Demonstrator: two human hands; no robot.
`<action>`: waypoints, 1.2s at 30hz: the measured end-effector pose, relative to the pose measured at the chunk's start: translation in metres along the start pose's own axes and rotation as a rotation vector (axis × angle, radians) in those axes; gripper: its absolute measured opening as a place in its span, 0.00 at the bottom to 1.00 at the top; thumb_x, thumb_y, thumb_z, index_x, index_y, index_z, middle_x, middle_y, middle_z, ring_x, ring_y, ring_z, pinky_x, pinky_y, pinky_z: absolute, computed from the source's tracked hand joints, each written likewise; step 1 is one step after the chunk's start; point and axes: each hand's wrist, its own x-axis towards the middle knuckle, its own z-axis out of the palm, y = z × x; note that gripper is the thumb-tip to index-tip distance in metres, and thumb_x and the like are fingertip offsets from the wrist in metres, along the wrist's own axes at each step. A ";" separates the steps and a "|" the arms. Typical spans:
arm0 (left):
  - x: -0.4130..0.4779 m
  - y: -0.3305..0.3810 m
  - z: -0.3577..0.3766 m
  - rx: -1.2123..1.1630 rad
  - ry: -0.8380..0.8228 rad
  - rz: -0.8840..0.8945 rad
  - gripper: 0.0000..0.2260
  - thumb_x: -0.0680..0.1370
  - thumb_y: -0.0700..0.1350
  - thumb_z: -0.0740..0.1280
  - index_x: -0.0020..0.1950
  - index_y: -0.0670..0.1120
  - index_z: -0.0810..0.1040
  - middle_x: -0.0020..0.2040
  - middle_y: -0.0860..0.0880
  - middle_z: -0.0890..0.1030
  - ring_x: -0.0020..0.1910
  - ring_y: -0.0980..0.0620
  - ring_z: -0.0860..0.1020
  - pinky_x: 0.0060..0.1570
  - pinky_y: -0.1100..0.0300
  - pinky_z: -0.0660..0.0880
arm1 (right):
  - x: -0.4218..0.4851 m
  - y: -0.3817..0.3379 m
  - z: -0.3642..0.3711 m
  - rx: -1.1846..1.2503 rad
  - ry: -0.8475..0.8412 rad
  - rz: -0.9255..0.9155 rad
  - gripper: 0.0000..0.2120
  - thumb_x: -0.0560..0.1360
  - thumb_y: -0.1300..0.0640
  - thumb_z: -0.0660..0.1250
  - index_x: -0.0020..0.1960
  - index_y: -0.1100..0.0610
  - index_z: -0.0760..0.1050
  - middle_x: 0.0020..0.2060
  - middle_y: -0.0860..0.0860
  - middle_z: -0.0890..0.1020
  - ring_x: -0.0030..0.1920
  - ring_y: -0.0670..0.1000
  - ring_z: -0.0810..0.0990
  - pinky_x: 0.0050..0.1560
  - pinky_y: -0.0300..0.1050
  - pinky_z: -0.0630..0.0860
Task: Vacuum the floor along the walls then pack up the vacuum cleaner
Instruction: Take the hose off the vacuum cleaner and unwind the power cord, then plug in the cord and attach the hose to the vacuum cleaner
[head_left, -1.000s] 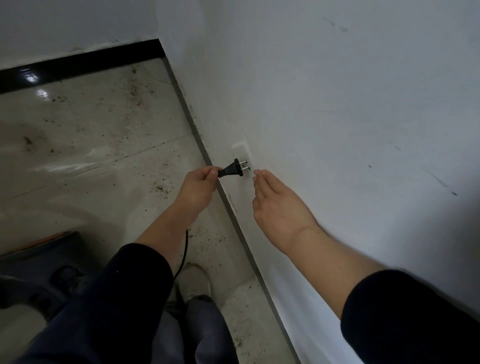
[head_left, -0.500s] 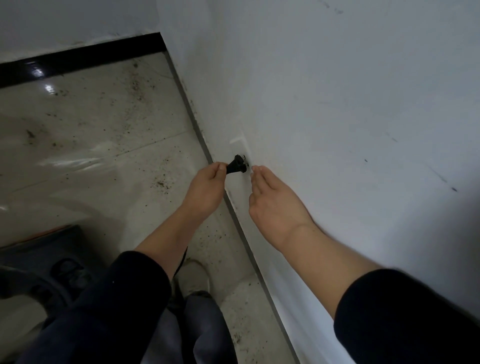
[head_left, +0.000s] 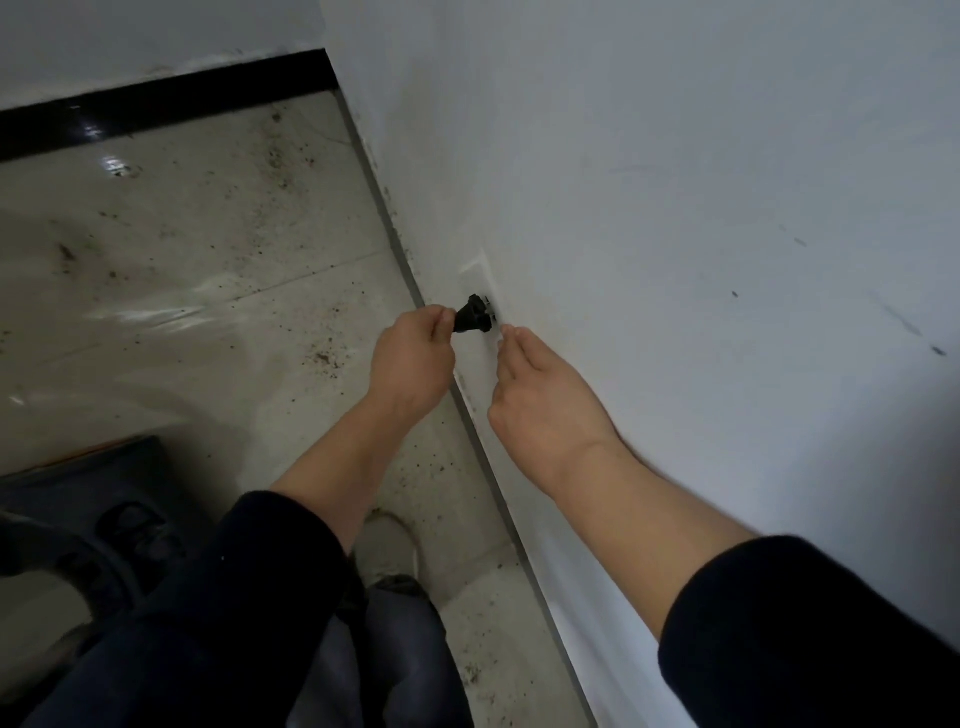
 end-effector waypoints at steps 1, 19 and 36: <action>-0.001 0.001 0.001 0.029 0.012 0.006 0.15 0.85 0.43 0.54 0.44 0.40 0.75 0.28 0.51 0.67 0.26 0.56 0.64 0.22 0.66 0.59 | 0.001 0.000 0.000 0.012 0.000 0.000 0.23 0.83 0.56 0.52 0.75 0.65 0.59 0.75 0.67 0.56 0.75 0.67 0.51 0.75 0.59 0.43; 0.014 0.001 0.011 0.143 -0.041 0.099 0.16 0.84 0.49 0.55 0.54 0.40 0.79 0.32 0.52 0.71 0.30 0.55 0.69 0.29 0.61 0.62 | -0.002 -0.001 0.005 0.023 0.043 -0.010 0.15 0.80 0.63 0.54 0.63 0.62 0.73 0.66 0.63 0.72 0.69 0.63 0.65 0.75 0.56 0.51; -0.094 -0.038 -0.063 0.078 0.243 -0.070 0.16 0.83 0.49 0.56 0.67 0.45 0.74 0.62 0.42 0.78 0.60 0.44 0.76 0.54 0.58 0.69 | -0.023 -0.016 -0.042 0.377 0.302 0.070 0.15 0.76 0.58 0.61 0.60 0.62 0.74 0.58 0.59 0.77 0.61 0.60 0.73 0.65 0.53 0.67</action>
